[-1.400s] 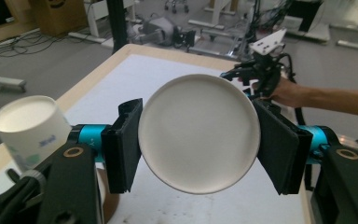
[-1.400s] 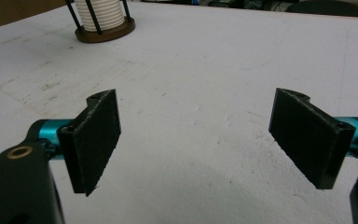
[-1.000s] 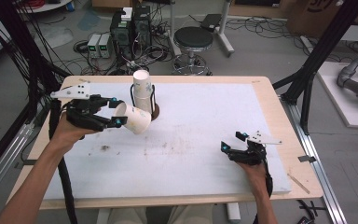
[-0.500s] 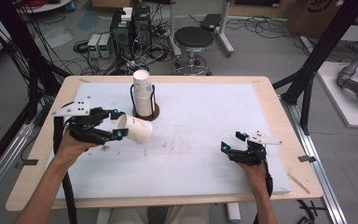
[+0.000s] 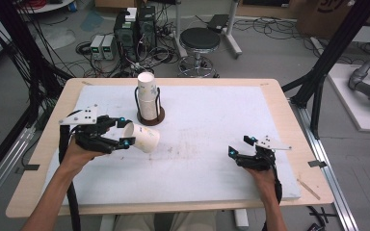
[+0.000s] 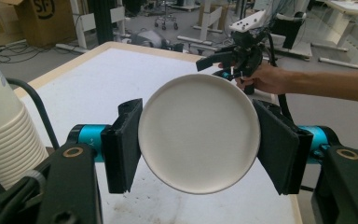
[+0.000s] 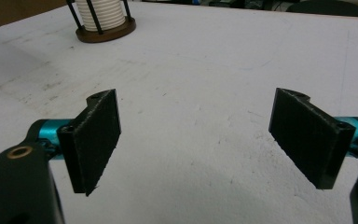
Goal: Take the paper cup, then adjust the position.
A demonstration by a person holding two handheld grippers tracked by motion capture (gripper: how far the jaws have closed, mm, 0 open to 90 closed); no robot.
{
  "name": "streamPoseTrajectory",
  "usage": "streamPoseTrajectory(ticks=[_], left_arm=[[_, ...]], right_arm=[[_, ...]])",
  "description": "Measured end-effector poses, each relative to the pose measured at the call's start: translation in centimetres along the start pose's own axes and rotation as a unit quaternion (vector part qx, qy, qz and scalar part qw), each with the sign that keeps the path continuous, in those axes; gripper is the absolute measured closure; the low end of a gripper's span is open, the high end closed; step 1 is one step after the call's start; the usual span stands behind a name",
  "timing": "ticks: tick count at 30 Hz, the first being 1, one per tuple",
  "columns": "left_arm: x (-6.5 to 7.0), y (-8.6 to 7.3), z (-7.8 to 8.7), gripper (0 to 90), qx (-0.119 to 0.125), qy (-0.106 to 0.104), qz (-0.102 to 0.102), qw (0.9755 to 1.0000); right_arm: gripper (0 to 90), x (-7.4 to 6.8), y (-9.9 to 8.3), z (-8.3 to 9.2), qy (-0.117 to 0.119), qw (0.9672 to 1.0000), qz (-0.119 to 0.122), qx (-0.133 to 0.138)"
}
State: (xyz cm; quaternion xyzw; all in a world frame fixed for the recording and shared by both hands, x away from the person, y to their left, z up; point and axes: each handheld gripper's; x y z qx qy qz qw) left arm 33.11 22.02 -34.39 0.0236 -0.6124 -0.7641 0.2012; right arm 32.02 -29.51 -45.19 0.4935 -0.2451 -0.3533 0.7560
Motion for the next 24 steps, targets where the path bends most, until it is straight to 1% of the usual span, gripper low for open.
streamPoseTrajectory(ticks=[3, 4, 5, 8, 11, 16, 18, 20, 24], left_arm=[[-0.04, -0.04, 0.02, 36.6, 0.001, -0.001, 0.001, 1.0000], [-0.07, -0.04, 0.00, 36.6, 0.002, -0.002, 0.002, 1.0000], [-0.11, -0.04, -0.02, 36.6, 0.003, -0.003, 0.001, 1.0000], [-0.26, -0.07, -0.07, 36.6, 0.002, -0.002, 0.002, 1.0000], [-0.28, -0.09, -0.11, 36.6, 0.003, -0.004, 0.004, 1.0000], [-0.25, -0.18, -0.29, 36.6, 0.001, -0.006, 0.005, 1.0000], [-0.30, -0.20, -0.31, 36.6, 0.000, -0.006, 0.005, 1.0000], [-0.32, -0.21, -0.30, 36.6, 0.000, -0.006, 0.005, 1.0000], [-0.36, -0.21, -0.28, 36.6, 0.001, -0.008, 0.004, 1.0000]], right_arm=[[16.8, 0.03, 0.01, -0.02, 0.006, 1.0000, 0.002, 0.000], [16.9, 0.06, 0.03, -0.04, 0.011, 0.9999, 0.000, -0.001], [16.9, 0.11, 0.03, -0.09, 0.014, 0.9999, 0.002, -0.002], [16.9, 0.15, 0.12, -0.25, 0.019, 0.9998, 0.004, -0.011], [16.9, 0.14, 0.12, -0.23, 0.026, 0.9996, 0.006, -0.010], [16.9, 0.36, 0.17, -0.28, 0.037, 0.9992, -0.003, -0.013], [16.9, 0.45, 0.13, -0.22, 0.040, 0.9991, -0.006, -0.009], [16.9, 0.56, 0.11, -0.16, 0.043, 0.9990, -0.006, -0.005], [16.9, 0.68, 0.22, 0.01, 0.049, 0.9987, -0.004, -0.009]])
Point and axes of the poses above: each handheld gripper's, and its own axes: z roughly backward along the jaws, y roughly out of its top, x roughly to its right, and after that the axes turned 8 degrees about z, right-handed
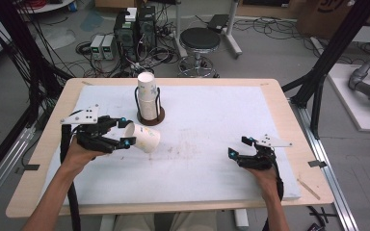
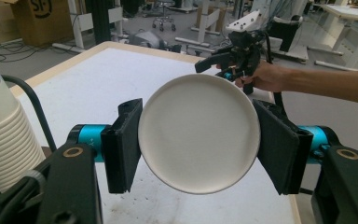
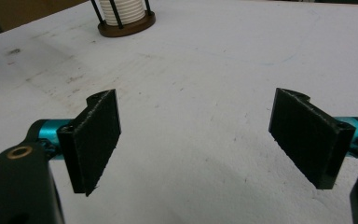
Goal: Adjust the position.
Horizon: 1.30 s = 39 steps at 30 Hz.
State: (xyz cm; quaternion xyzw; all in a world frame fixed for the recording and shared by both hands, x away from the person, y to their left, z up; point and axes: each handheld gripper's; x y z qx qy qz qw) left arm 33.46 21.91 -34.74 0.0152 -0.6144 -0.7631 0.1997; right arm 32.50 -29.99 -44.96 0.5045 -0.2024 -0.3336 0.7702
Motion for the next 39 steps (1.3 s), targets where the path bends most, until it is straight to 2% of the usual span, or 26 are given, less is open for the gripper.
streamPoseTrajectory(ticks=[5, 12, 22, 29, 36, 39], left_arm=[[0.0, 0.0, 0.0, 36.6, 0.002, -0.004, 0.002, 1.0000], [-0.1, 0.0, -0.3, 36.6, 0.005, -0.010, 0.003, 0.9999], [0.0, 0.0, -1.1, 36.6, 0.002, -0.019, 0.003, 0.9998], [0.3, 0.3, -1.8, 36.6, 0.009, -0.028, 0.002, 0.9996], [0.6, 0.5, -2.9, 36.6, 0.009, -0.039, 0.000, 0.9992], [0.8, 0.6, -3.3, 36.7, 0.009, -0.043, 0.001, 0.9990]], right_arm=[[16.9, 0.2, 0.9, 0.5, 0.018, 0.9998, 0.001, 0.010], [16.9, 0.5, 2.8, 1.1, 0.043, 0.9987, 0.016, 0.022], [16.9, 0.0, 6.6, 0.5, 0.097, 0.9934, 0.053, 0.032], [16.9, -0.9, 9.5, -0.3, 0.143, 0.9840, 0.096, 0.045], [16.9, -2.0, 11.5, -1.3, 0.181, 0.9754, 0.116, 0.048], [16.9, -2.4, 12.1, -1.9, 0.206, 0.9692, 0.127, 0.045]])
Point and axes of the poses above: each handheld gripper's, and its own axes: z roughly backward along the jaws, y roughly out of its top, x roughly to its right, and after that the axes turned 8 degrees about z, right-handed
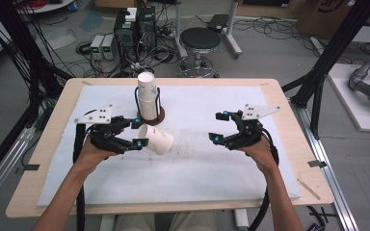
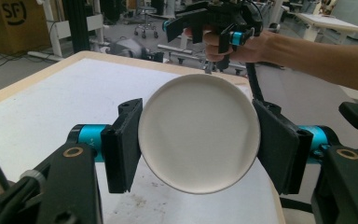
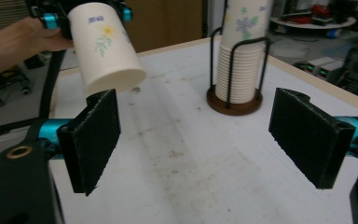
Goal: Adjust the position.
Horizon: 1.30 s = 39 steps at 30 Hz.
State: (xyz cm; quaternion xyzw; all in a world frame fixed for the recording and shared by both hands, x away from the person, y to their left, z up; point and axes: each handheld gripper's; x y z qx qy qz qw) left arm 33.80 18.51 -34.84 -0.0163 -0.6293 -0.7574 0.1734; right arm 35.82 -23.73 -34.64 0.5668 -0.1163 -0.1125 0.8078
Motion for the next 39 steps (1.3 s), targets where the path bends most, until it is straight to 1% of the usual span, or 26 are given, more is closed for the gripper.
streamPoseTrajectory(ticks=[1, 3, 4, 6, 7, 10, 14, 19, 22, 27, 29, 34, 36, 39], left_arm=[[0.0, 0.0, -0.1, 36.7, 0.000, 0.000, -0.001, 1.0000], [0.1, 0.0, -0.3, 36.6, 0.001, -0.001, 0.000, 1.0000], [0.0, 0.1, -0.3, 36.7, 0.000, -0.002, -0.002, 1.0000], [0.1, 0.1, -0.5, 36.6, 0.000, -0.001, -0.001, 1.0000], [0.1, 0.1, -0.6, 36.6, 0.000, -0.002, 0.000, 1.0000], [0.1, 0.3, -0.9, 36.6, 0.001, -0.004, -0.002, 1.0000], [0.1, 0.8, -1.4, 36.6, 0.001, -0.008, -0.005, 1.0000], [0.2, 1.1, -2.0, 36.7, 0.006, -0.016, -0.006, 0.9998], [0.2, 1.0, -2.5, 36.6, 0.002, -0.020, -0.006, 0.9998], [0.3, 1.1, -3.3, 36.6, -0.005, -0.028, -0.008, 0.9996], [0.4, 1.1, -3.5, 36.7, -0.007, -0.032, -0.009, 0.9994], [0.6, 1.3, -3.7, 36.6, -0.006, -0.033, -0.011, 0.9994], [0.7, 1.3, -3.6, 36.6, -0.005, -0.034, -0.011, 0.9993], [0.8, 1.4, -3.7, 36.6, -0.003, -0.036, -0.011, 0.9993]], right_arm=[[16.9, -0.1, 0.3, -0.3, 0.009, 1.0000, 0.000, -0.002], [16.9, -0.1, 0.7, -0.9, 0.020, 0.9998, 0.008, 0.001], [16.9, -0.1, 0.9, -1.1, 0.022, 0.9997, 0.011, 0.003], [16.9, -0.1, 1.3, -1.7, 0.028, 0.9995, 0.015, 0.000], [16.9, -0.1, 1.4, -2.0, 0.037, 0.9992, 0.015, 0.000], [16.9, -0.3, 2.0, -2.8, 0.047, 0.9986, 0.024, 0.002], [16.9, -0.6, 2.6, -4.0, 0.064, 0.9975, 0.027, -0.001], [16.9, -1.1, 3.3, -5.2, 0.089, 0.9955, 0.033, 0.003], [16.9, -1.4, 3.6, -5.8, 0.101, 0.9942, 0.035, 0.014], [17.0, -1.8, 3.8, -6.8, 0.122, 0.9916, 0.041, 0.011], [16.9, -2.0, 3.9, -7.1, 0.128, 0.9908, 0.042, 0.009], [16.9, -2.3, 4.3, -7.9, 0.143, 0.9884, 0.049, 0.008], [16.9, -2.4, 4.3, -8.1, 0.145, 0.9882, 0.050, 0.010], [16.9, -2.6, 4.4, -8.5, 0.153, 0.9868, 0.052, 0.006]])
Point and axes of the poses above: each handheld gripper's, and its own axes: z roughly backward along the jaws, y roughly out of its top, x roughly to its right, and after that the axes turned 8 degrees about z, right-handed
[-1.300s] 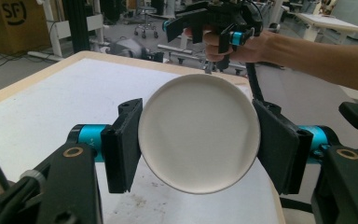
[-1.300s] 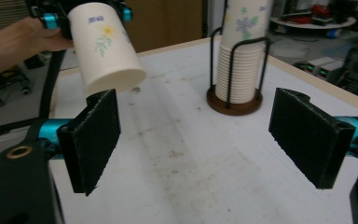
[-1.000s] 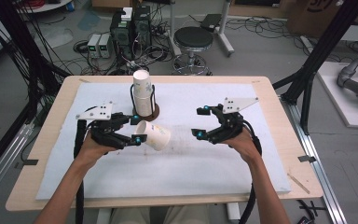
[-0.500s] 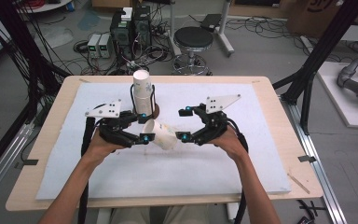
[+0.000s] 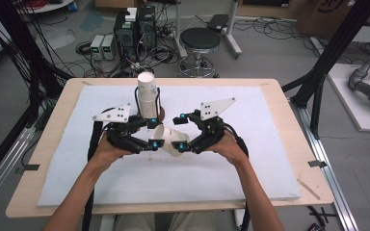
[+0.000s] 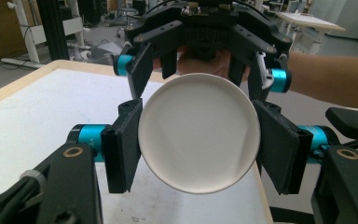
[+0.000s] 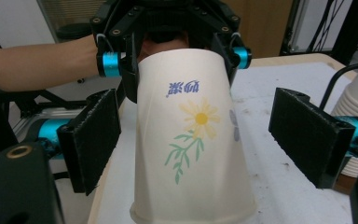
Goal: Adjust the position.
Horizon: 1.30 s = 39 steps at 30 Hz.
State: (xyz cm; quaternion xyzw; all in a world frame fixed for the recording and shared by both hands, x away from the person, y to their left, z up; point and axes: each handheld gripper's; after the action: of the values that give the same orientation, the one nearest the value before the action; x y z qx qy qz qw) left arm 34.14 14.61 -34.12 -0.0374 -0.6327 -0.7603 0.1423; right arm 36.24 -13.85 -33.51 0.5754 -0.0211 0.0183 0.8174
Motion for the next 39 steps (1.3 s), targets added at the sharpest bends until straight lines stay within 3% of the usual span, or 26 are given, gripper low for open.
streamPoseTrajectory(ticks=[16, 29, 32, 39], left_arm=[[0.6, 0.6, 0.2, 36.6, 0.015, -0.016, -0.005, 0.9998], [0.7, 0.8, 1.0, 36.6, 0.026, -0.014, -0.005, 0.9995], [0.7, 0.9, 1.1, 36.6, 0.022, -0.014, -0.006, 0.9997], [0.6, 0.8, 1.1, 36.8, 0.015, -0.014, -0.006, 0.9998]], right_arm=[[17.8, -0.2, -0.3, -2.2, 0.036, 0.9992, 0.001, -0.016], [17.9, -0.1, -0.8, -2.8, 0.048, 0.9985, -0.004, -0.026], [20.1, 0.0, -1.1, -2.9, 0.049, 0.9985, -0.012, -0.021], [27.0, -0.1, -1.2, -3.1, 0.059, 0.9980, -0.004, -0.023]])
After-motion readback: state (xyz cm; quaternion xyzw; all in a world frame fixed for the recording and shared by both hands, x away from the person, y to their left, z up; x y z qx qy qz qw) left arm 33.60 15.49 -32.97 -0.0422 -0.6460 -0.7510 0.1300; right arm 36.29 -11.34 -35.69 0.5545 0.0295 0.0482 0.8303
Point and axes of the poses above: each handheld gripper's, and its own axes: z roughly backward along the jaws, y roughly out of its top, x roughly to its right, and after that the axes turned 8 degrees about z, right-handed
